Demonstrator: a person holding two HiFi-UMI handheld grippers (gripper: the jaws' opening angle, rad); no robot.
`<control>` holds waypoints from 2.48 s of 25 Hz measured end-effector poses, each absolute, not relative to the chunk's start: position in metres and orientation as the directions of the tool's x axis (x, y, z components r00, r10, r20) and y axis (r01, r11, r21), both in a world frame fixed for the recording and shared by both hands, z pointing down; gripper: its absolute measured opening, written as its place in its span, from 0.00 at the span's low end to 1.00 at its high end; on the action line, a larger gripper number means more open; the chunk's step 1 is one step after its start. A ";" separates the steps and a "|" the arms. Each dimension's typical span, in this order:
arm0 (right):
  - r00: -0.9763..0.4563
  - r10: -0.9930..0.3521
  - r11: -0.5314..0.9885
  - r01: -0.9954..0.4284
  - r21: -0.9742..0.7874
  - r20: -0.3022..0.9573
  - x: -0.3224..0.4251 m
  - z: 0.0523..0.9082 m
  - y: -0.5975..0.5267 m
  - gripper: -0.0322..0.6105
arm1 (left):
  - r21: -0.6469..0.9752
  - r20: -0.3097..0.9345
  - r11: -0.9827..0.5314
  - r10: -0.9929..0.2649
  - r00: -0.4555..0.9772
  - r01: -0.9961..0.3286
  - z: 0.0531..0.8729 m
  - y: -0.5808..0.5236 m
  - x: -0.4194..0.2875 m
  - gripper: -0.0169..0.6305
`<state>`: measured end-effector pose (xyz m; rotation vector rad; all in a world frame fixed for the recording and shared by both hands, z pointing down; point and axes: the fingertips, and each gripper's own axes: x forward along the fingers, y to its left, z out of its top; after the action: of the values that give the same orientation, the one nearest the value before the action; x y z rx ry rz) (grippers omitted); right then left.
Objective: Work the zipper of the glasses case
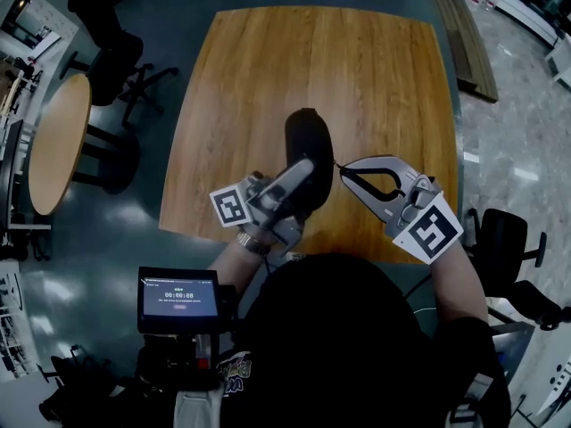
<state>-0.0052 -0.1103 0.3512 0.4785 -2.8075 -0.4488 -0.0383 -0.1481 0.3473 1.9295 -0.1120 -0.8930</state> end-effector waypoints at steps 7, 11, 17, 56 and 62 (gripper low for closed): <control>-0.899 -0.429 0.894 -0.409 0.183 0.085 0.001 0.353 -0.116 0.06 | 0.838 -0.507 -0.487 -0.525 0.683 0.247 0.351 -0.167 -0.034 0.42; -0.905 -0.417 0.905 -0.405 0.133 0.085 -0.003 0.369 -0.101 0.06 | 0.863 -0.490 -0.442 -0.620 0.612 0.243 0.359 -0.183 -0.043 0.42; -0.921 -0.377 0.926 -0.372 0.068 0.099 -0.009 0.381 -0.086 0.06 | 0.882 -0.465 -0.405 -0.665 0.584 0.241 0.366 -0.187 -0.047 0.42; -0.914 -0.400 0.916 -0.402 -0.010 0.064 0.014 0.353 -0.119 0.39 | 0.914 -0.386 -0.368 -0.647 0.658 0.174 0.369 -0.174 -0.058 0.42; -0.904 -0.416 0.909 -0.415 0.032 0.104 0.008 0.365 -0.110 0.31 | 0.877 -0.480 -0.327 -0.612 0.629 0.351 0.358 -0.172 -0.063 0.42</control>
<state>0.0080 -0.1096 0.3647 0.6462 -2.9638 -0.0141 -0.0635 -0.1716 0.3576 1.6357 -0.2190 -0.9856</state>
